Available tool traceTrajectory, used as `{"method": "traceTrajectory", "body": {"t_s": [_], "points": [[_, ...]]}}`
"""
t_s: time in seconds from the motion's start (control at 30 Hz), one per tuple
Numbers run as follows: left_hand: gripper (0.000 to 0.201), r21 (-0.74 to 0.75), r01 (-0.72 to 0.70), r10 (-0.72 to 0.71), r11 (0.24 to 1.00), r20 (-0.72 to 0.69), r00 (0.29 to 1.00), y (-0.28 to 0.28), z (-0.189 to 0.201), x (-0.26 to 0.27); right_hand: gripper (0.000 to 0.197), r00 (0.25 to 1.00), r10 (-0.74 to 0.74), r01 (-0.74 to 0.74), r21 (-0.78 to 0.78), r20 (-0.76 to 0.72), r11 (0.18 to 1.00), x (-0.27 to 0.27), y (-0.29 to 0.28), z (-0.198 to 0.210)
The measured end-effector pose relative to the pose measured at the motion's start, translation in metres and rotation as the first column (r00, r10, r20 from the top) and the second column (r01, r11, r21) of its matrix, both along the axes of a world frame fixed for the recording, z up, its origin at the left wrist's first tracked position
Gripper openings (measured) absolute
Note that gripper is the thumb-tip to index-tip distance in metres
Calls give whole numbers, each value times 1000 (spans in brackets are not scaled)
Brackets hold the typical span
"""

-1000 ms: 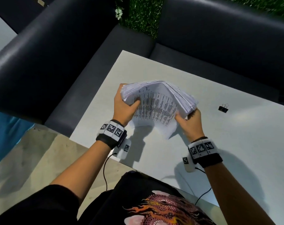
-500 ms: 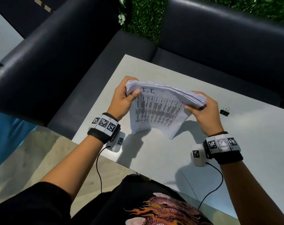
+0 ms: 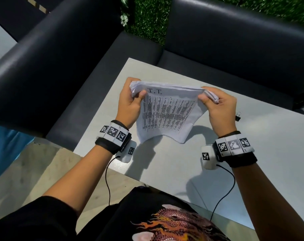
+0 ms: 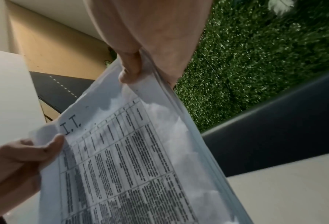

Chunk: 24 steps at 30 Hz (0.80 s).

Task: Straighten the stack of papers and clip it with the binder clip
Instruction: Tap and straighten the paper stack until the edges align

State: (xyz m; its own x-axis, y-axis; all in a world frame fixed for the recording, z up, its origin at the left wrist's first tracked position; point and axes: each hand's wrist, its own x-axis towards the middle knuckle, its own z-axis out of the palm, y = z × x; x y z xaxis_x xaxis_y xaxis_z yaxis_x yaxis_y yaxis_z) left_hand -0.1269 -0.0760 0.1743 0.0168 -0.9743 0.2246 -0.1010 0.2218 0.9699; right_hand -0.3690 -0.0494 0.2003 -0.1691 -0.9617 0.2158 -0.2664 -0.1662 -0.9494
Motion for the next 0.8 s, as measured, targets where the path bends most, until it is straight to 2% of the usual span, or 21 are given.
{"method": "traceTrajectory", "body": {"t_s": [0.13, 0.2, 0.3, 0.37, 0.47, 0.57, 0.67, 0.8], "points": [[23, -107, 22, -30, 994, -72, 997, 8, 4, 0, 20, 1000, 20, -21, -85, -8, 996, 1, 6, 6], [27, -67, 64, -70, 996, -88, 994, 12, -7, 0, 27, 997, 76, -77, -12, -7, 997, 5, 10, -5], [44, -6, 95, -95, 995, -51, 994, 10, -18, 3, 42, 991, 126, -123, 53, -54, 991, 8, 9, -20], [49, 14, 109, -109, 994, 5, 994, 6, -19, 6, 39, 993, 103, -101, 38, -56, 994, 6, 7, -23], [44, 50, 114, -117, 992, 62, 991, -1, -13, 7, 31, 998, 41, -39, 34, -54, 999, 4, 0, -19], [37, 28, 59, -61, 998, 70, 996, -3, -8, 7, 32, 999, -1, 3, 25, -52, 1000, 5, -2, -12], [36, 44, 45, -48, 998, 57, 997, 5, -12, 5, 34, 999, 8, -6, 38, -38, 999, 6, 5, -19], [40, 142, 53, -59, 988, 37, 998, 12, -19, -1, 41, 998, 61, -57, 115, -30, 992, 9, 9, -33]]}}
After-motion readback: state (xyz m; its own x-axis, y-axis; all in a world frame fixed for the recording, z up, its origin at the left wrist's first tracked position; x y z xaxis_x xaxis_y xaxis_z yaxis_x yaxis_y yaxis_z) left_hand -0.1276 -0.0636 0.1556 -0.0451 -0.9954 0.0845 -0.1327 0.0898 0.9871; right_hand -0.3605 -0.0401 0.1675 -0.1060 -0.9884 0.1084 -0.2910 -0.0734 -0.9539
